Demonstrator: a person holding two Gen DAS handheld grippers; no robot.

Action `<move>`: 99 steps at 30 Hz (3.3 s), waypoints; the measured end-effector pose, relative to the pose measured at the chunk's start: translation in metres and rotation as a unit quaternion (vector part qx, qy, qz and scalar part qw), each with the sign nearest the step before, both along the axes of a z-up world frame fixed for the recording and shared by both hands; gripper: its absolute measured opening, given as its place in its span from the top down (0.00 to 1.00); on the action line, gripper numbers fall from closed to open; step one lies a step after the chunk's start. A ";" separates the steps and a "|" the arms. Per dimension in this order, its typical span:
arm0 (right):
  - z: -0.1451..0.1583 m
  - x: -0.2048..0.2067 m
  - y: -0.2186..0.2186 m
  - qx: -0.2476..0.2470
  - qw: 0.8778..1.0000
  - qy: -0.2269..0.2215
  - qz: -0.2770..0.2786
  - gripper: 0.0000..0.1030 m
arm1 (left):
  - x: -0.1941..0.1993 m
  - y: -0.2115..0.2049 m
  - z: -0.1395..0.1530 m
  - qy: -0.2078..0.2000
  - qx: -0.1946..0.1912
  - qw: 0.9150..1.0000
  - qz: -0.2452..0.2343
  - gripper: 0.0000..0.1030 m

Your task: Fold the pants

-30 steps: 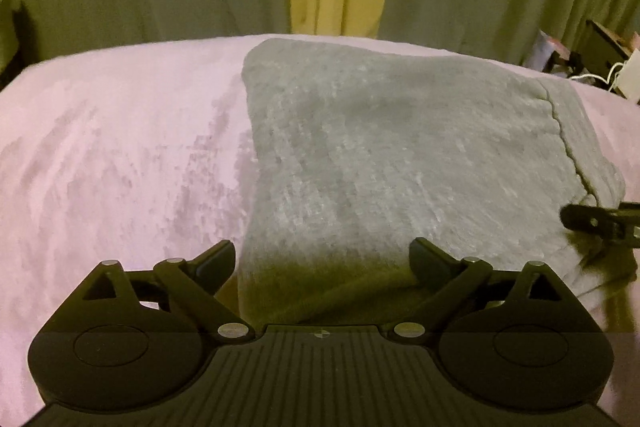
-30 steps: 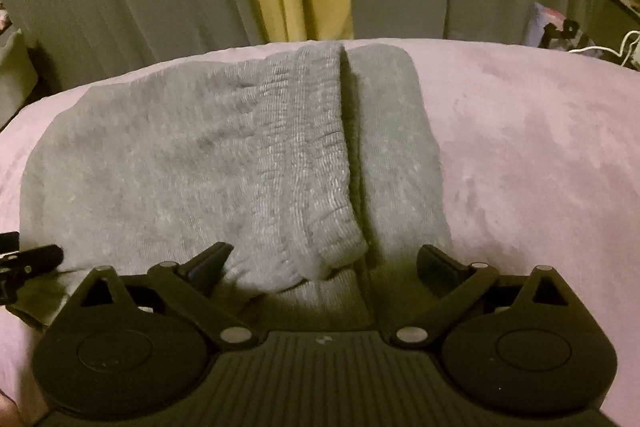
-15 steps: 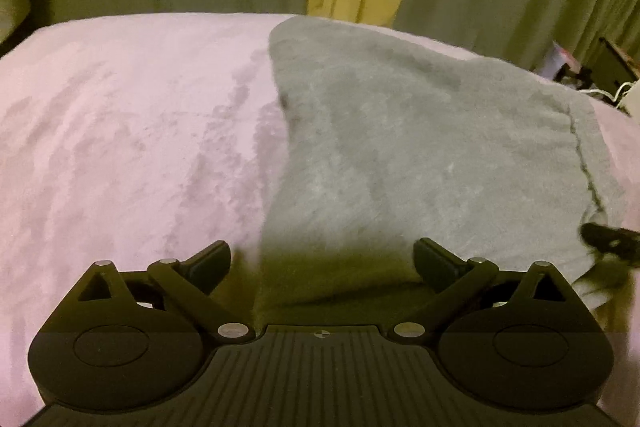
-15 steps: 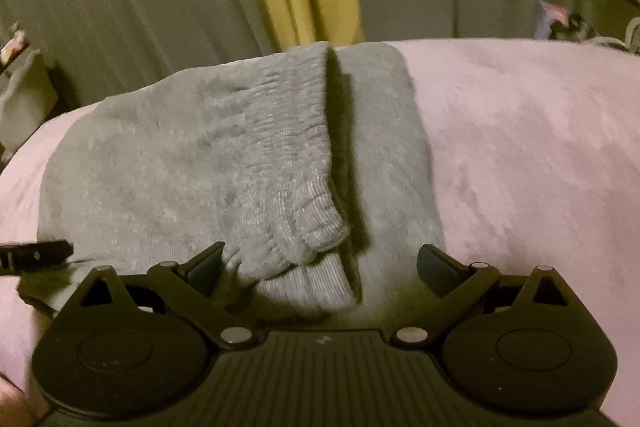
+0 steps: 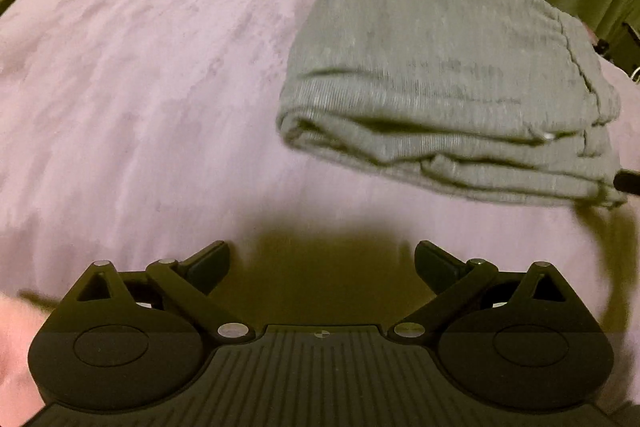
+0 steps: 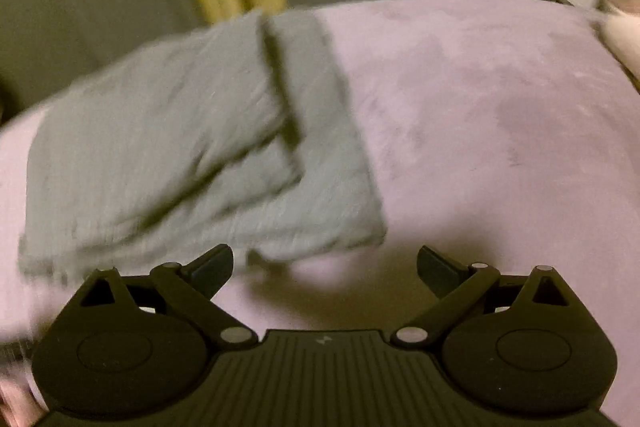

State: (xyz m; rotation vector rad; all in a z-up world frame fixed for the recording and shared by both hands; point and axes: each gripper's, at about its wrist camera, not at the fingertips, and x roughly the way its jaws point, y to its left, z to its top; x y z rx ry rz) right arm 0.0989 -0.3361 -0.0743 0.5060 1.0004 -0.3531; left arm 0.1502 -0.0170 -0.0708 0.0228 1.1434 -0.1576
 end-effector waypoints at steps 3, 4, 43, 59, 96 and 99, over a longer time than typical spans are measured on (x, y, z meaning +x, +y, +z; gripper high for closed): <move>-0.008 0.008 -0.008 0.022 0.999 0.021 -0.018 0.04 | -0.011 0.002 0.000 -0.003 0.009 1.000 0.003 0.01; -0.005 0.009 -0.010 0.034 0.999 0.003 -0.019 0.04 | -0.014 0.003 0.001 -0.007 0.014 1.000 0.004 0.01; 0.036 0.101 0.034 -0.138 0.983 -0.104 0.069 0.05 | 0.005 0.046 -0.011 -0.028 0.033 0.995 0.093 0.01; -0.006 0.061 0.048 -0.097 0.991 -0.057 0.065 0.04 | -0.002 0.034 -0.008 -0.026 0.077 0.994 0.073 0.01; -0.006 -0.072 0.037 0.067 0.998 -0.004 0.020 0.04 | 0.074 0.009 0.010 -0.085 0.075 0.991 0.070 0.00; 0.002 -0.075 0.047 0.058 0.998 0.002 0.031 0.04 | 0.064 0.028 0.015 -0.071 0.039 0.994 0.079 0.00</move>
